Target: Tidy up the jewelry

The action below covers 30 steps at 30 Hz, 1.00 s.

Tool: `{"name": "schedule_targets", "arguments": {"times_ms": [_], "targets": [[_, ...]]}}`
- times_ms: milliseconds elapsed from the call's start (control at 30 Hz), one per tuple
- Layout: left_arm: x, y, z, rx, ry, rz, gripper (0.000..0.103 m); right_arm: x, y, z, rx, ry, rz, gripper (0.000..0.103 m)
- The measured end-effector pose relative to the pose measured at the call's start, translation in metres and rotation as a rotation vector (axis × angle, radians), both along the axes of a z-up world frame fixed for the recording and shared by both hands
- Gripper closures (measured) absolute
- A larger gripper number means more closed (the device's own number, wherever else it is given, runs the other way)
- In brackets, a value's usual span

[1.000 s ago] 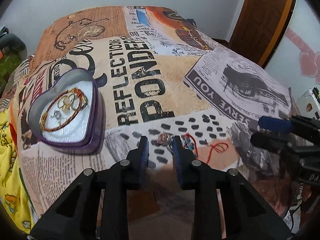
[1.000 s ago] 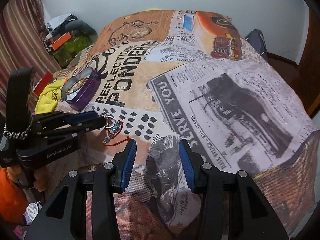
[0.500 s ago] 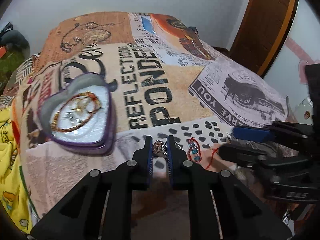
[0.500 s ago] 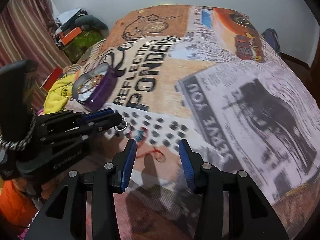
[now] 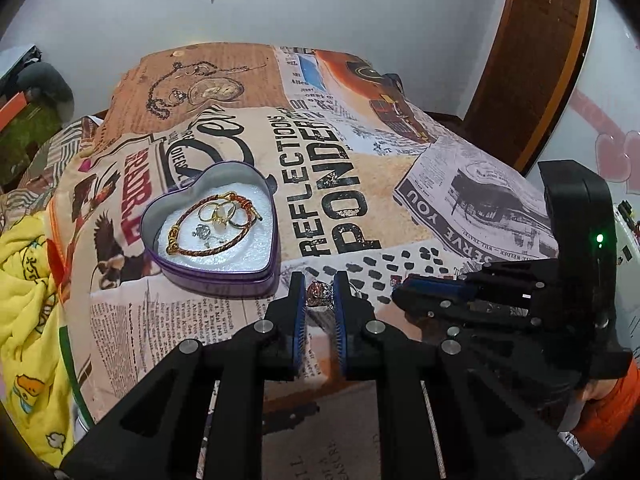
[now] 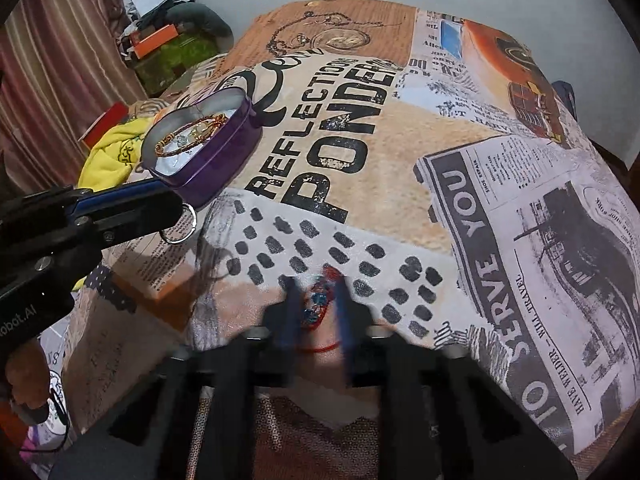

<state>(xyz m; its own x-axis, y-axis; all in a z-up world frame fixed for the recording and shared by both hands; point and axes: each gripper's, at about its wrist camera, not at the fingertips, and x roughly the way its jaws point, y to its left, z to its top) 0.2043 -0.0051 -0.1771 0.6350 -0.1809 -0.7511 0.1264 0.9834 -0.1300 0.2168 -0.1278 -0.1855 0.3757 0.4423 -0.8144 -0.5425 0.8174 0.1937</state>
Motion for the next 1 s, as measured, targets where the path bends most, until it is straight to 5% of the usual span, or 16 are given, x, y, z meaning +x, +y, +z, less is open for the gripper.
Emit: {"name": "schedule_targets", "arguments": {"times_ms": [300, 1000], "targets": [[-0.010, 0.003, 0.009, -0.015, -0.018, 0.014, 0.091, -0.008, -0.001, 0.015, 0.006, -0.028, -0.018, 0.097], [-0.038, 0.027, 0.056, -0.021, -0.133, 0.082, 0.091, -0.030, -0.004, 0.103, 0.104, -0.249, -0.053, 0.097]]}}
